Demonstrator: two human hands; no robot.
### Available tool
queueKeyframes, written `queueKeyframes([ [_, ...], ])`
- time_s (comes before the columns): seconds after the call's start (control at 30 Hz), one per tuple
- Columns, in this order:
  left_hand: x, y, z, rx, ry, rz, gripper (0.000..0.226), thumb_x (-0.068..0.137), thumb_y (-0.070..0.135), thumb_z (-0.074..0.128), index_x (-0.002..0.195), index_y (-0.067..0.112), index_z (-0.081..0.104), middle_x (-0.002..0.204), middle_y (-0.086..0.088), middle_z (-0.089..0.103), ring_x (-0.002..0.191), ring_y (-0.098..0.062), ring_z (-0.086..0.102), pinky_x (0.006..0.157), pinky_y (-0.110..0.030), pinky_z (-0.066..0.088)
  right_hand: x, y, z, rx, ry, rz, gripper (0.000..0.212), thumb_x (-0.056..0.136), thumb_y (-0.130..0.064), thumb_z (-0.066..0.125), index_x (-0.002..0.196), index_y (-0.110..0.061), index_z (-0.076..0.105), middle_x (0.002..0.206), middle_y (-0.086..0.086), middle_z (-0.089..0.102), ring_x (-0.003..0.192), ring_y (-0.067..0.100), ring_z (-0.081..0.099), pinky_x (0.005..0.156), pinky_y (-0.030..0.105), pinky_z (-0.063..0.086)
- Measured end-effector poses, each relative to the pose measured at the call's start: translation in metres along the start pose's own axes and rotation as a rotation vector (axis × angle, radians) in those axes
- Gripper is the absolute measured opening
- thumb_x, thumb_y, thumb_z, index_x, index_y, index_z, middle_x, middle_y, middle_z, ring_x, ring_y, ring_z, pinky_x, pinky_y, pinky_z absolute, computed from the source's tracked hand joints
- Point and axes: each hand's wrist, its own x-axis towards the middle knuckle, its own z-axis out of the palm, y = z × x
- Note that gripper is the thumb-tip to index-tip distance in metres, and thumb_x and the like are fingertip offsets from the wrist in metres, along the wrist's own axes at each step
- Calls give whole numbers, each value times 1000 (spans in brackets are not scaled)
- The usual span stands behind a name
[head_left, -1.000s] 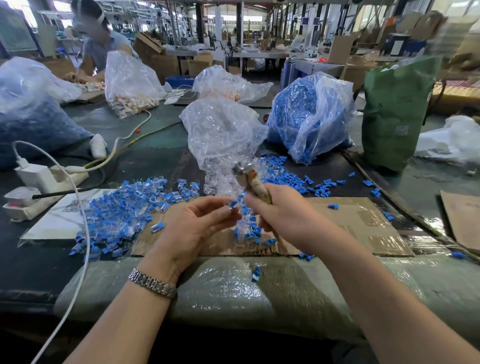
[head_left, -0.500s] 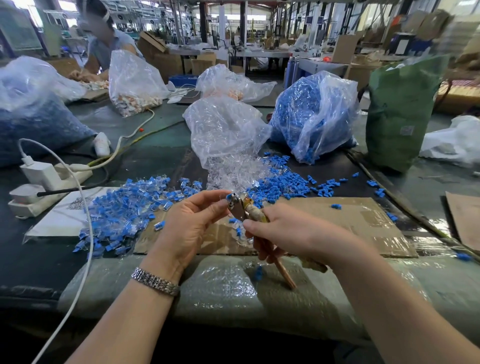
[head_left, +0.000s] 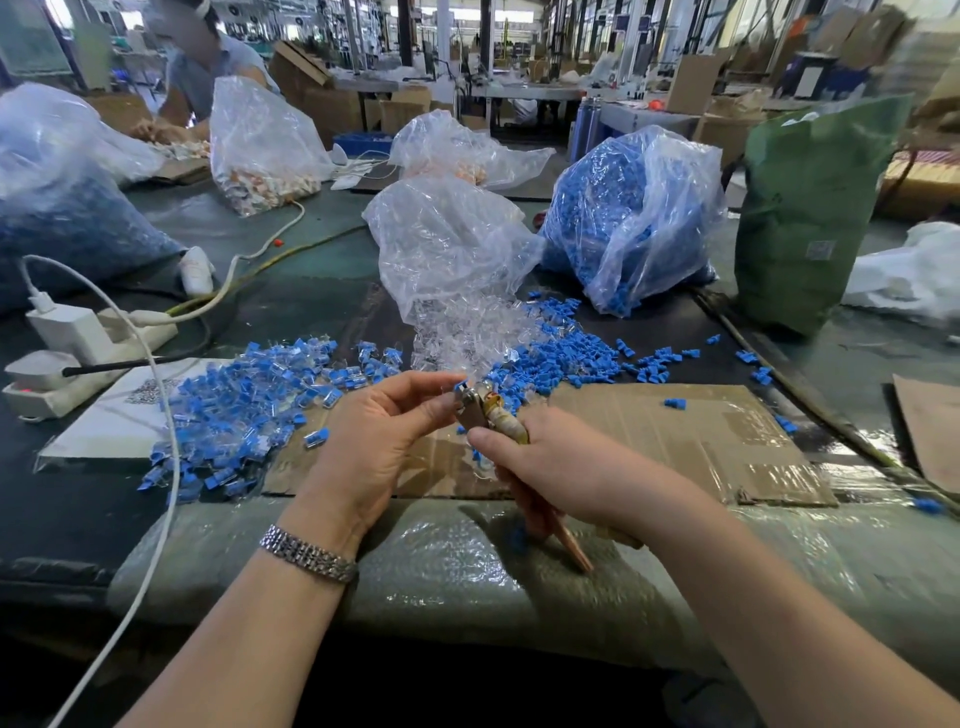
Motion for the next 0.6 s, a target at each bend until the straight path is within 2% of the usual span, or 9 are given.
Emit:
queueKeyframes([
  [0.07, 1, -2, 0, -5, 4, -3, 24, 74, 12, 74, 97, 15, 81, 107, -20, 76, 105, -34, 72, 96, -44, 58, 2, 2, 0, -36, 25, -12, 51, 99, -57, 49, 80, -10, 57, 72, 13, 60, 64, 27, 58, 77, 48, 55],
  [0.3, 2, -1, 0, -15, -13, -5, 24, 74, 11, 74, 97, 15, 82, 107, -18, 77, 102, -29, 74, 89, -35, 61, 6, 6, 6, -3, 53, 5, 53, 97, -60, 48, 76, -12, 55, 67, 9, 58, 59, 27, 56, 75, 51, 59],
  [0.47, 4, -3, -2, 9, -10, -16, 25, 76, 12, 74, 100, 15, 80, 107, -17, 76, 102, -31, 74, 83, -33, 63, 7, 8, 1, 62, -10, -6, 51, 98, -58, 49, 76, -12, 55, 63, 7, 57, 53, 24, 56, 67, 42, 55],
  [0.5, 5, -4, -3, 24, -16, -15, 25, 77, 13, 74, 100, 16, 80, 107, -16, 77, 103, -31, 74, 81, -32, 63, 6, 7, -1, 65, -34, -1, 51, 98, -59, 49, 79, -12, 56, 66, 7, 59, 56, 23, 58, 68, 41, 55],
  [0.6, 8, -5, -4, 60, -6, 7, 21, 79, 16, 74, 98, 21, 79, 105, -11, 77, 102, -28, 74, 81, -29, 61, 2, 9, -13, 112, -144, 42, 50, 99, -56, 48, 93, -8, 63, 75, 7, 68, 71, 26, 70, 84, 46, 59],
])
